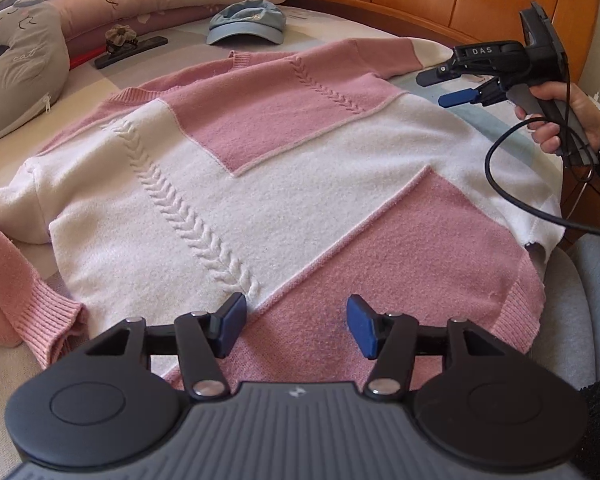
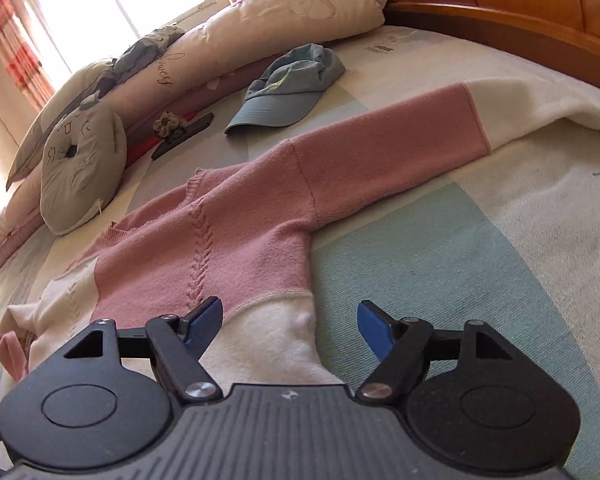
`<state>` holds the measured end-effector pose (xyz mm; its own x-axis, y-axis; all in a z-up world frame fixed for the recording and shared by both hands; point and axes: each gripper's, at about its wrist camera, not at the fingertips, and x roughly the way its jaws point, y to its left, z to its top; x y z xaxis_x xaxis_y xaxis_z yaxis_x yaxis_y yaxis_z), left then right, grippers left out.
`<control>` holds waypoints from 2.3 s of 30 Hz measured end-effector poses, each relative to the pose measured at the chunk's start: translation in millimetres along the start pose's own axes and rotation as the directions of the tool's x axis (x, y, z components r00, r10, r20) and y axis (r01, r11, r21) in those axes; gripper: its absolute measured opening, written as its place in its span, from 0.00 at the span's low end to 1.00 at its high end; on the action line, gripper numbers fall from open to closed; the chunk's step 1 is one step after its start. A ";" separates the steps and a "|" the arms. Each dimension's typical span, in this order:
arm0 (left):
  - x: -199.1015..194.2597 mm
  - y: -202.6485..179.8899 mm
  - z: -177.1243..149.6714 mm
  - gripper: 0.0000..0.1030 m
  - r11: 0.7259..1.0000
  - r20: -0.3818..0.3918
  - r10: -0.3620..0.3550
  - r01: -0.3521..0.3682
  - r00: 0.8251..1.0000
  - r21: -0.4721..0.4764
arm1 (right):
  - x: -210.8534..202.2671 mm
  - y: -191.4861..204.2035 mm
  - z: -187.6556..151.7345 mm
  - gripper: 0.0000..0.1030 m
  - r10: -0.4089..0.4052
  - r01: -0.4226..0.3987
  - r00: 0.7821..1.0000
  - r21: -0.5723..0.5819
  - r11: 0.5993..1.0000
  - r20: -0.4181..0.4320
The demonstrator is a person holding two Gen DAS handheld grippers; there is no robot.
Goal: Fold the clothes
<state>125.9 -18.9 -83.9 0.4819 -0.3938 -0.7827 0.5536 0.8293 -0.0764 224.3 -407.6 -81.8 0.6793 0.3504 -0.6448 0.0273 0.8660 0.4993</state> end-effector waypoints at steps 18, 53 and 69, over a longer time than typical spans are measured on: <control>12.7 2.4 11.3 0.70 1.000 -0.012 -0.023 0.023 1.000 -0.011 | 49.8 -25.0 25.0 0.81 0.373 -0.349 0.925 0.229 0.909 -0.071; 15.0 -40.7 111.3 0.72 0.980 0.076 -0.038 0.022 0.996 0.198 | -53.7 54.2 -111.7 0.76 -0.168 0.148 0.985 -0.288 0.946 -0.047; 184.9 -135.5 206.3 0.70 0.896 -0.074 -0.218 0.230 0.973 0.381 | -67.5 52.9 -145.9 0.94 -0.215 0.215 0.976 -0.303 0.929 0.032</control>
<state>280.1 -285.9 -90.8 0.2981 -0.5350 -0.7905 0.8652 0.5012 -0.0130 73.0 -333.4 -96.3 0.6807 0.1441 -0.7182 -0.0506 0.9874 0.1501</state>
